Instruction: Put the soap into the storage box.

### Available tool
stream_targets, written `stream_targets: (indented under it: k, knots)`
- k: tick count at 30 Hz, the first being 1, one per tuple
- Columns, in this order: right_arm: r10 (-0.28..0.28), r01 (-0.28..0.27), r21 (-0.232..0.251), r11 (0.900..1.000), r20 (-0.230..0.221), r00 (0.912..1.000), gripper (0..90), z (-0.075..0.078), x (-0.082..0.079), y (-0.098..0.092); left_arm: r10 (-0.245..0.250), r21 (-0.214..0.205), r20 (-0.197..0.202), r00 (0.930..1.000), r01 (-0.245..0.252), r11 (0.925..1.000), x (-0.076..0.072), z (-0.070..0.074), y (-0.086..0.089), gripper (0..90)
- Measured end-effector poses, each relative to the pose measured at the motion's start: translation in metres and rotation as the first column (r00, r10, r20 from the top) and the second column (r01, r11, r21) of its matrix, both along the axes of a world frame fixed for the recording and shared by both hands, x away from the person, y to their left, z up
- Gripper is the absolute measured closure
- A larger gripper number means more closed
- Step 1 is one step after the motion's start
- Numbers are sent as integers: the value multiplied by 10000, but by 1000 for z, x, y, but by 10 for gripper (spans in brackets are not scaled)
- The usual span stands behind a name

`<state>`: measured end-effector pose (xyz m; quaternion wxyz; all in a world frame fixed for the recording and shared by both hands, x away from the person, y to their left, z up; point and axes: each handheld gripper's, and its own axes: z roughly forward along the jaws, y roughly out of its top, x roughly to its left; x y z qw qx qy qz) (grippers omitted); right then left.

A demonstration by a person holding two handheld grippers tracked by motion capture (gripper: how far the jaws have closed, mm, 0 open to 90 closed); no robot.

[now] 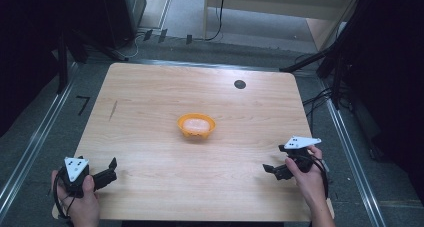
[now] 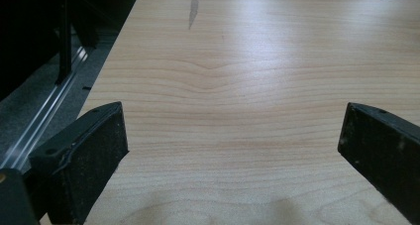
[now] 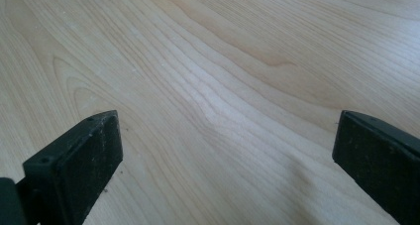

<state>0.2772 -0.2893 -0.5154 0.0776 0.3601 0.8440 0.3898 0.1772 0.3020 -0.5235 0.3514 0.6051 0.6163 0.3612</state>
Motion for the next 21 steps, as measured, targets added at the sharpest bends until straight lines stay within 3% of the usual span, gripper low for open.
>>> stream_targets:
  k: [21]
  knots:
    - [-1011,988,566,9935,378,9942,0,-17,-40,-44,-37,76,31,10000,37,10000,0,0,-1,0]
